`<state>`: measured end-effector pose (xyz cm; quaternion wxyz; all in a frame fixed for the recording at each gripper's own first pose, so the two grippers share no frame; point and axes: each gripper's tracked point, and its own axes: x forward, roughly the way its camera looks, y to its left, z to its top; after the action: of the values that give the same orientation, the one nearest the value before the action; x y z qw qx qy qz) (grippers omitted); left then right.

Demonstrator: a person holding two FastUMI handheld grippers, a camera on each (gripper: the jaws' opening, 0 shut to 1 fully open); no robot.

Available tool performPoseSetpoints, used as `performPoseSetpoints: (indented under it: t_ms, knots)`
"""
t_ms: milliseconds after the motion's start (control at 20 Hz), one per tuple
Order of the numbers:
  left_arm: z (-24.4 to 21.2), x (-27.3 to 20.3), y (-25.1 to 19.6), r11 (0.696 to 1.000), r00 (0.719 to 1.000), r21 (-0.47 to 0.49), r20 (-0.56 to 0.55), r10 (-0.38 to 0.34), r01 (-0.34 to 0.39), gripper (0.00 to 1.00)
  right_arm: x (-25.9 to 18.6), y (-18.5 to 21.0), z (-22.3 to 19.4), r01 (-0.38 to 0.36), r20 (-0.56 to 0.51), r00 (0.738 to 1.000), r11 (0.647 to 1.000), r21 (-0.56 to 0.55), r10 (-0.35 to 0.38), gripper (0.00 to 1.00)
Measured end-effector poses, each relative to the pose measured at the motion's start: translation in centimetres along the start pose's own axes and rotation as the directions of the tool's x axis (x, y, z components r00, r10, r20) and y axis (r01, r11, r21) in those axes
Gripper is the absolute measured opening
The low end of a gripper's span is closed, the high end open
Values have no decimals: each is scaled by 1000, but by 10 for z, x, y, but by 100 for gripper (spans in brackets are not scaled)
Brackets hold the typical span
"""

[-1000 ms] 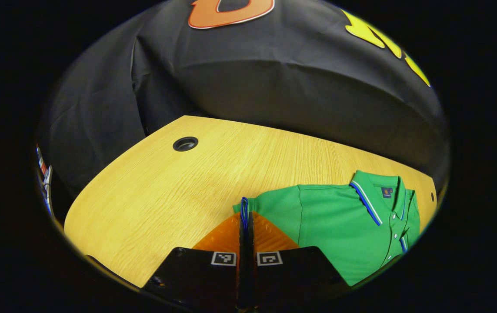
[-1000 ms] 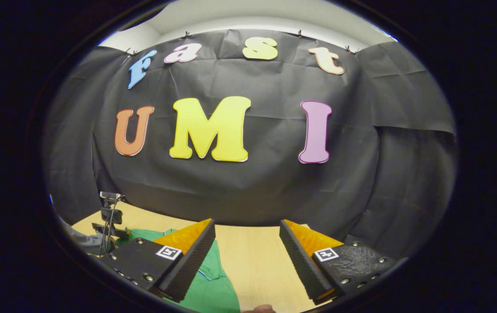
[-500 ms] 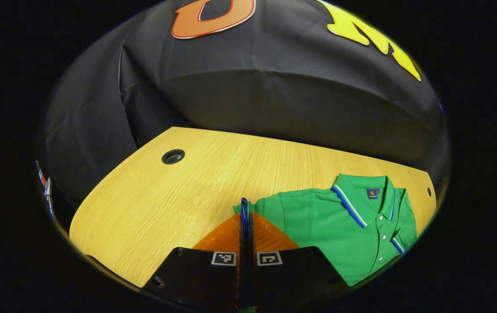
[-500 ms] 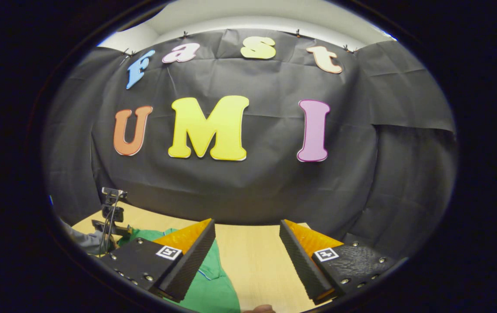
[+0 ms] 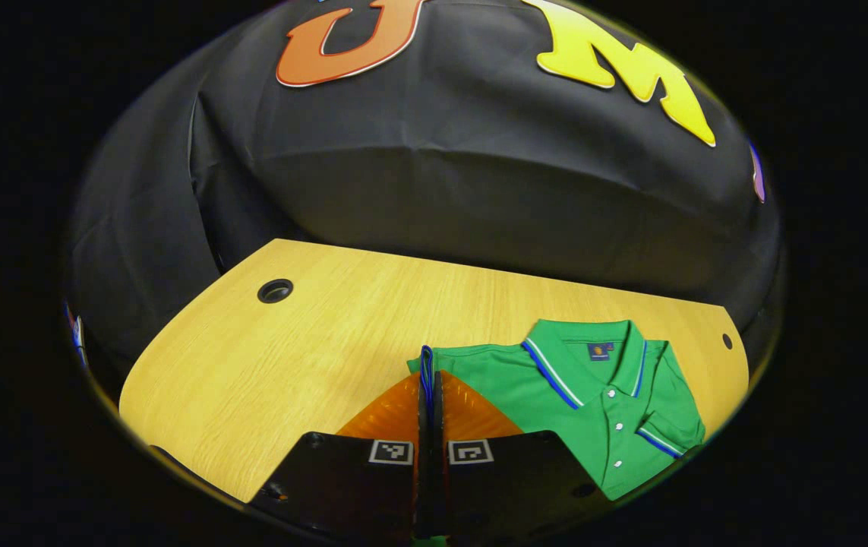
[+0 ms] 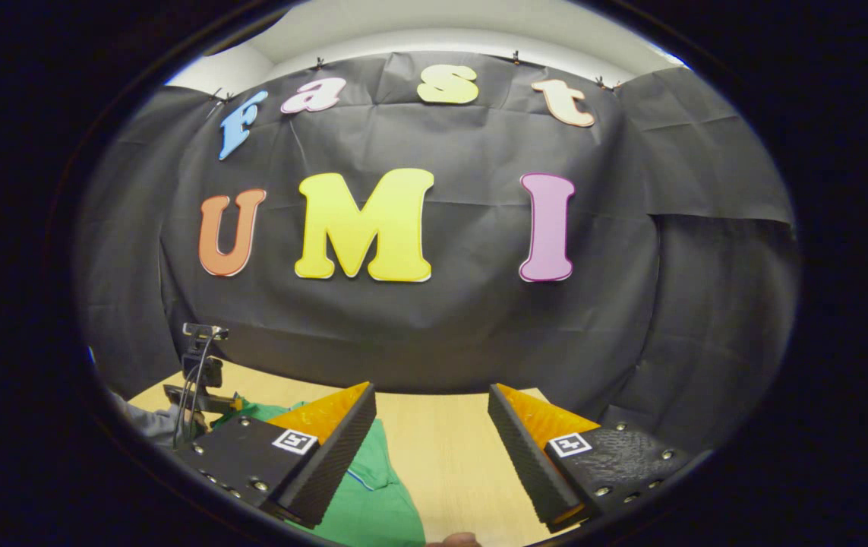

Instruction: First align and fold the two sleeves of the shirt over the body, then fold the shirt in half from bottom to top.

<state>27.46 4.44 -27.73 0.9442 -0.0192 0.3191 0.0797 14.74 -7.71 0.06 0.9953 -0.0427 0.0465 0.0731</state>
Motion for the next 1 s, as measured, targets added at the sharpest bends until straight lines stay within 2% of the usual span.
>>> performPoseSetpoints:
  t_ms: [550,1000]
  knots:
    - [-4,-14,-70,995,996,35,-8,-93,93,3,-1,-7,-2,10,-1,1000,1000,24,-10,95]
    - [-21,-24,-100,990,992,61,-27,-124,125,3,1,-16,1,25,6,1000,999,42,-26,94]
